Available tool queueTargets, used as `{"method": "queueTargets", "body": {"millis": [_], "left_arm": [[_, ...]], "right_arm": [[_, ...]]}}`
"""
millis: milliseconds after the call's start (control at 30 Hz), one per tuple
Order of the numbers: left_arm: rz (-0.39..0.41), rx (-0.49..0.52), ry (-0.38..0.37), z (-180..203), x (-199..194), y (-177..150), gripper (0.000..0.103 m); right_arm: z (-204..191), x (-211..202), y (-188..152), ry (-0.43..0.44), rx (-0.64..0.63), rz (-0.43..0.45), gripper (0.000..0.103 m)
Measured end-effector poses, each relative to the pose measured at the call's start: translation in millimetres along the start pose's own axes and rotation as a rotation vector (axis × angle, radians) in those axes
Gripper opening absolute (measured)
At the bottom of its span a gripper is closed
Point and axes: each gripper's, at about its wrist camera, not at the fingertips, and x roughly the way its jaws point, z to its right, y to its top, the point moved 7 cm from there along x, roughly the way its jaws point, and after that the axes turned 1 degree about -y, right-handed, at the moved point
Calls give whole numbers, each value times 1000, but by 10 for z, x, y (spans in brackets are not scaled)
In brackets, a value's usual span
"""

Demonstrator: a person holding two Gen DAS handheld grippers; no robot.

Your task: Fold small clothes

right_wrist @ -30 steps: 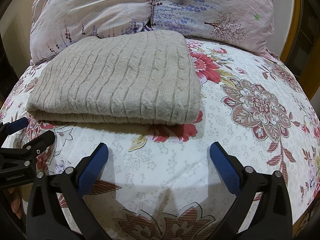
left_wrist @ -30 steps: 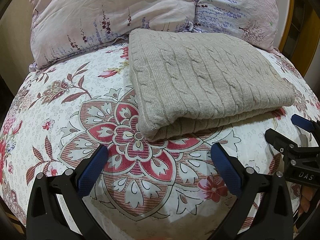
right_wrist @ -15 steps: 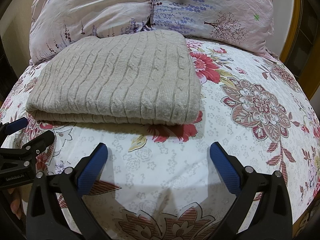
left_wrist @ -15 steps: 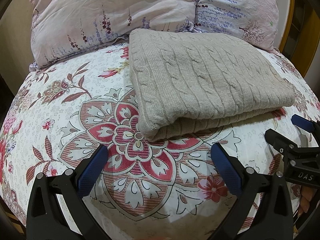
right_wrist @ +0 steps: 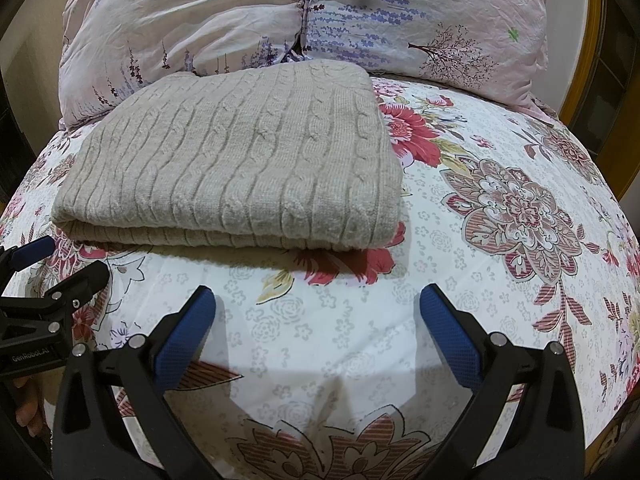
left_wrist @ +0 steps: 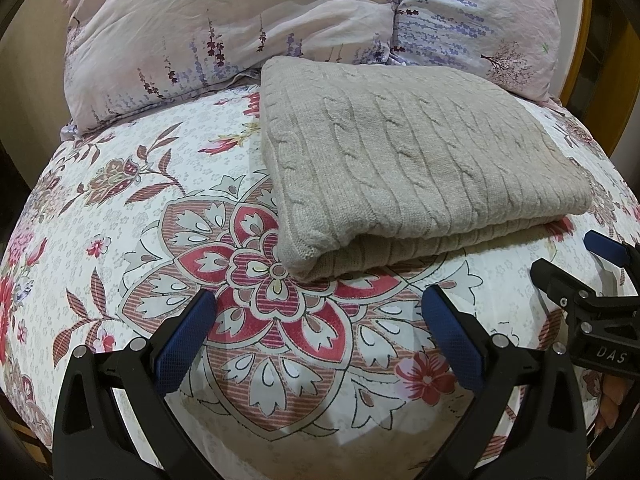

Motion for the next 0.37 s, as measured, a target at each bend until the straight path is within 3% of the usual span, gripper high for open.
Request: {"method": "queueTargets", "body": {"millis": [367], "left_arm": [[2,0,-1,6,-9,-4,102]], "right_arm": [[4,0,-2,1,-1,0,101]]}}
